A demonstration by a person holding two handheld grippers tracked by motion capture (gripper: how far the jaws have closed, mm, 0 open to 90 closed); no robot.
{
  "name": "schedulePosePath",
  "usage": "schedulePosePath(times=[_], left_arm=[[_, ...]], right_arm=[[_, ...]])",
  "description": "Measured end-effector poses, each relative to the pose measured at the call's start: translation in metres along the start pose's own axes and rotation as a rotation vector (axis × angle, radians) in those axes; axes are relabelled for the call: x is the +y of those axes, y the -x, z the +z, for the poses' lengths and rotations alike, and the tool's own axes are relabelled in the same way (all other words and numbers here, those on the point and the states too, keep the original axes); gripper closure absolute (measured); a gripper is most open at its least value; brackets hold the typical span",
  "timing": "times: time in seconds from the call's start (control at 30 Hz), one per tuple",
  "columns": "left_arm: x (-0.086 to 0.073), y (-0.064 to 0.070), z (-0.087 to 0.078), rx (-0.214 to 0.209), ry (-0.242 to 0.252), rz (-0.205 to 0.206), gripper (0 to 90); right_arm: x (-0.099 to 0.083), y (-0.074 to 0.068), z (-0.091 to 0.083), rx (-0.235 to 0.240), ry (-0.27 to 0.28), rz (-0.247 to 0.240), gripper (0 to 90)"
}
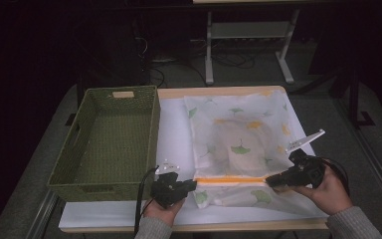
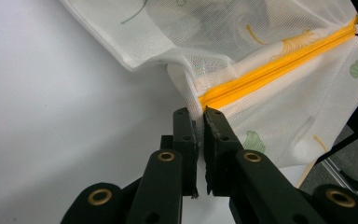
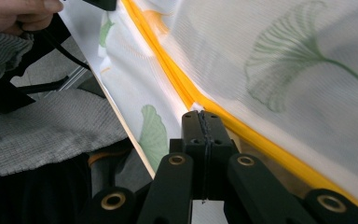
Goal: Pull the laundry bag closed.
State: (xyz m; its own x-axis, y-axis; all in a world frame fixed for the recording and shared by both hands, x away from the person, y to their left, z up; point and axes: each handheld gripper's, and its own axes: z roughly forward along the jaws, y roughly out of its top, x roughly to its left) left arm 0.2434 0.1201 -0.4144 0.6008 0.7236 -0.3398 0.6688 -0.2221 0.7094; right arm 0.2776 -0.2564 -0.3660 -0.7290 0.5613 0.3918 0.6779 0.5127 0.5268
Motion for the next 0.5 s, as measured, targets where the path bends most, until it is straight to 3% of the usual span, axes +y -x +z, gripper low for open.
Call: schedulePosePath(times=[0.5], left_arm=[[0.0,-0.001,0.0,0.0,-0.002,0.003,84.2]], right_arm=[[-0.013,0.011,-0.009,-0.001,0.028,0.031,89.8]])
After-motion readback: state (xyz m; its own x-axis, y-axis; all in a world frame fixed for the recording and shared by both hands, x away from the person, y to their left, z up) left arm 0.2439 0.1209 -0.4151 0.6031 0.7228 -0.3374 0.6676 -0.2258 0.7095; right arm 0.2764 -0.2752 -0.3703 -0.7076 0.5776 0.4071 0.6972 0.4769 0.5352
